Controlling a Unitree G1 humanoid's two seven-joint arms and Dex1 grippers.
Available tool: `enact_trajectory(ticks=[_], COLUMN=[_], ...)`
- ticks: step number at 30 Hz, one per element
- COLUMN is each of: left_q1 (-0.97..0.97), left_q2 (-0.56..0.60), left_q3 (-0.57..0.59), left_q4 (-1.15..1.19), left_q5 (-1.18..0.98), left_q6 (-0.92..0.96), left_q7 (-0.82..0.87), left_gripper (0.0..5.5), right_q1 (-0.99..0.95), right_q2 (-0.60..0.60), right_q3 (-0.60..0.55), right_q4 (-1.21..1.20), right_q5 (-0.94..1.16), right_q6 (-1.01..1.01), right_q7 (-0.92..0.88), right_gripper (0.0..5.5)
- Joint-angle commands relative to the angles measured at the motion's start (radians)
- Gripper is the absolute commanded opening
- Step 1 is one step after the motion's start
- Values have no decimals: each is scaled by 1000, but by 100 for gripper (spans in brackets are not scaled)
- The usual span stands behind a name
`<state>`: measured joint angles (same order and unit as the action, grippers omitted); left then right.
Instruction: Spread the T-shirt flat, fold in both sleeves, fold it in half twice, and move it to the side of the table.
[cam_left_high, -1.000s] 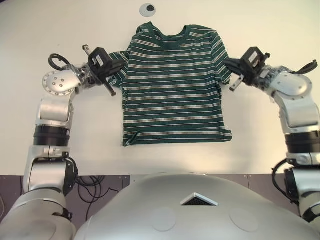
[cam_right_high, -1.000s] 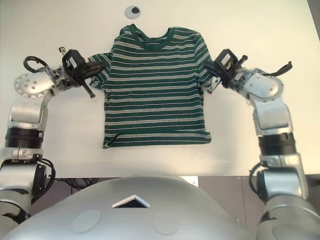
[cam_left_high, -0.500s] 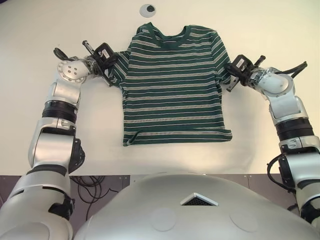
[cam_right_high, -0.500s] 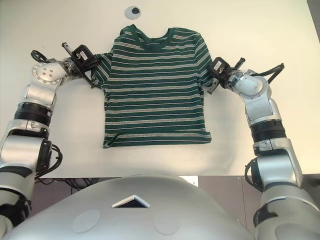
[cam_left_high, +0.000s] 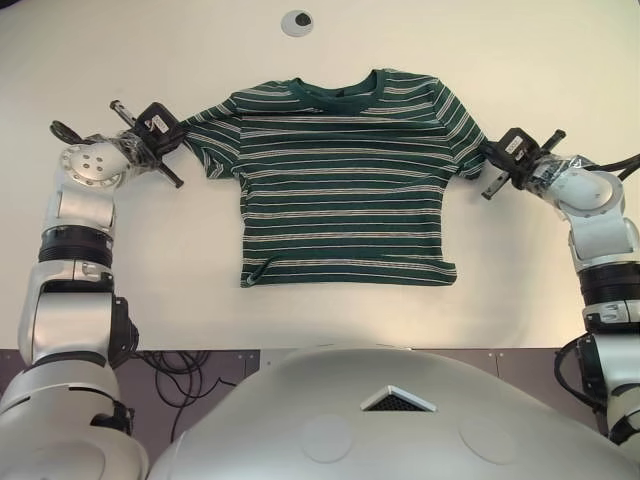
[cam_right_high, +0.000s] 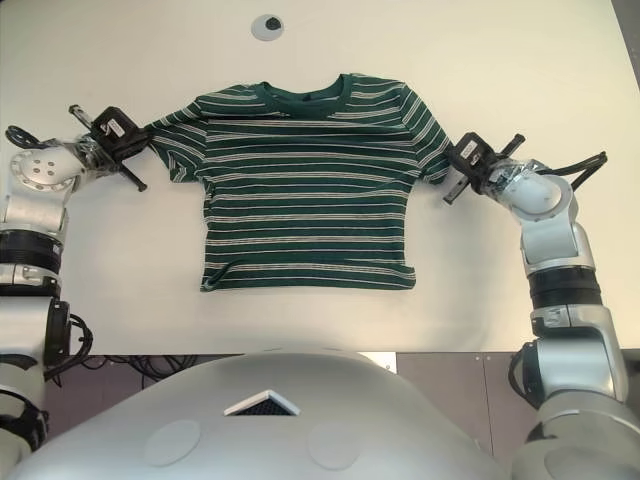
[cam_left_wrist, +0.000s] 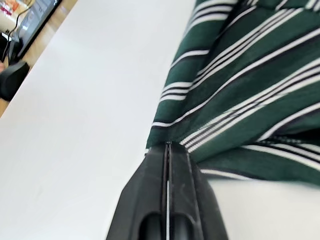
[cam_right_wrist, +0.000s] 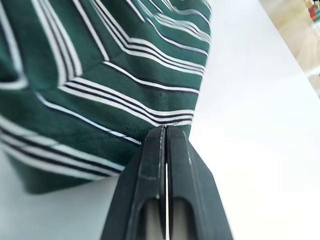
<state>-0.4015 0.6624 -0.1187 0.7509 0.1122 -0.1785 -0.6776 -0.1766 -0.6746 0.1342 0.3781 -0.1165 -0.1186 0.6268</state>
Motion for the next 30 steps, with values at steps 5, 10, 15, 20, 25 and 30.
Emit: enact_trajectory(ticks=[5, 10, 15, 20, 25, 30], left_q1=[81, 211, 313, 330, 350, 382], left_q2=[-54, -36, -14, -33, -14, 38], left_q3=[90, -9, -179, -263, -311, -355], left_q4=[-339, -583, -722, -760, -789, -820], left_q5=[-257, -329, -299, -309, -299, -283], left_q6=[-114, -57, 72, 192, 282, 302], left_q7=[-171, -345, -480, -541, -577, -637], left_gripper=[0, 0, 0, 0, 0, 0], right_q1=[-25, -1, 33, -39, -94, -114], right_q2=[44, 76, 123, 197, 229, 228], right_q3=[-122, -74, 98, 195, 268, 299], right_q4=[-106, -245, -296, -177, -39, 65], right_q5=[127, 140, 74, 16, -71, -139], right_q6=[-125, -71, -22, -15, 16, 72], right_q7=[-33, 6, 79, 98, 99, 64], right_gripper=[1, 1, 1, 1, 1, 1])
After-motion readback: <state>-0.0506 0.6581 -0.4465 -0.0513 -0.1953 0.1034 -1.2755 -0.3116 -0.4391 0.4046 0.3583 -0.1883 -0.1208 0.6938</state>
